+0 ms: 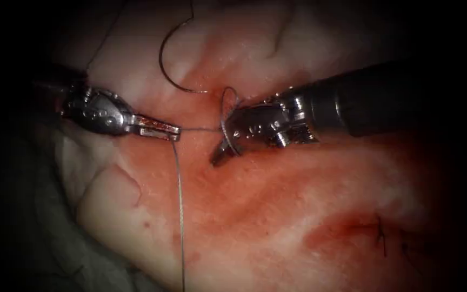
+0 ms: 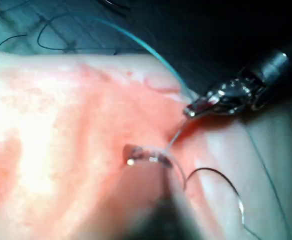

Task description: Wound Closure

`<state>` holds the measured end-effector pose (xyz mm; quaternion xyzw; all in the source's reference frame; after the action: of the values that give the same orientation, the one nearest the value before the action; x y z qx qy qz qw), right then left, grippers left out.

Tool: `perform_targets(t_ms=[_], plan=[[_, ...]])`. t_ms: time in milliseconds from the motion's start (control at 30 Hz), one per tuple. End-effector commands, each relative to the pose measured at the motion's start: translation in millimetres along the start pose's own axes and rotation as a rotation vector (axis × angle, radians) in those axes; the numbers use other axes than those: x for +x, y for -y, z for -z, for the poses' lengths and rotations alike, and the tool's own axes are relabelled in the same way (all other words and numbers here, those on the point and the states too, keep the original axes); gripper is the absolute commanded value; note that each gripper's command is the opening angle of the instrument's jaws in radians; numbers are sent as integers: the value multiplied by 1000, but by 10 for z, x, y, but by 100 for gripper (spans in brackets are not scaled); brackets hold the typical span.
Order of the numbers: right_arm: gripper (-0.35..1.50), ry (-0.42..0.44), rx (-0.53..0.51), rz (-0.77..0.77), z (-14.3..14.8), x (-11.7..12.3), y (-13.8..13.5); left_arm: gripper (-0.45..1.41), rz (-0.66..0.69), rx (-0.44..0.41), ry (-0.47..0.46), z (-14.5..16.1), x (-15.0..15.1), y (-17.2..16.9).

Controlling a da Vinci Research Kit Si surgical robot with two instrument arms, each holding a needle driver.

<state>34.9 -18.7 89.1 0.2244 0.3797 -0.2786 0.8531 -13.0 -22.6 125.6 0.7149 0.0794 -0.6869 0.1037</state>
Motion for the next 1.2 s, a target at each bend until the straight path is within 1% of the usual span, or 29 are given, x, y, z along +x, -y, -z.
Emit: perform_targets(t_ms=[33, 67, 100, 133, 167, 200, 233, 267, 300, 333, 400, 467, 533, 567, 667, 733, 1000, 1067, 1100, 1167, 1200], plan=[[-35, -13, -4, -5, -1, -3, -3, -45, 1, -1, 2, -6, -6, -4], [-35, -36, -14, -18, 4, -4, -3, -45, 5, -5, 8, -4, -6, -10], [-35, -69, -29, -28, 12, -7, -4, -45, 11, -11, 17, -1, -6, -24], [-35, -69, -29, -28, 12, -7, -4, -45, 11, -11, 17, -1, -6, -24], [-35, -74, -34, -37, 15, -9, -4, -45, 13, -14, 17, 1, -6, -32], [-35, -94, -53, -52, 21, -12, -6, -45, 24, -27, 28, 5, -6, -49], [-35, -100, -64, -57, 23, -14, -7, -45, 27, -30, 32, 6, -6, -56], [-35, -100, -70, -62, 24, -15, -9, -45, 36, -32, 37, 8, -6, -62], [-35, -102, -88, -74, 27, -20, -13, -45, 36, -40, 43, 11, -5, -78], [-35, -102, -88, -74, 27, -20, -13, -45, 36, -40, 43, 11, -5, -78], [-35, -116, -120, -104, 32, -29, -22, -45, 47, -51, 51, 16, 1, -103], [-35, -116, -132, -118, 34, -33, -25, -45, 51, -57, 56, 19, 6, -115], [-35, -115, -135, -124, 34, -34, -26, -45, 51, -61, 58, 20, 8, -120], [-35, -112, -147, -136, 36, -37, -27, -45, 56, -63, 60, 22, 14, -130], [-35, -110, -150, -142, 38, -39, -28, -45, 56, -67, 62, 23, 19, -137], [-35, -111, -156, -145, 42, -43, -28, -45, 62, -72, 59, 25, 28, -152], [-35, -72, -167, -155, 54, -55, -32, -45, 65, -74, 68, 42, 41, -173], [-35, -46, -175, -161, 59, -59, -34, -45, 65, -72, 70, 44, 43, -177], [-35, -8, -187, -163, 61, -62, -34, -45, 66, -71, 71, 44, 45, -180], [-35, 24, -200, -167, 64, -65, -31, -45, 66, -68, 73, 42, 48, -184], [-35, 24, -200, -167, 64, -65, -31, -45, 66, -68, 73, 42, 48, -184]])
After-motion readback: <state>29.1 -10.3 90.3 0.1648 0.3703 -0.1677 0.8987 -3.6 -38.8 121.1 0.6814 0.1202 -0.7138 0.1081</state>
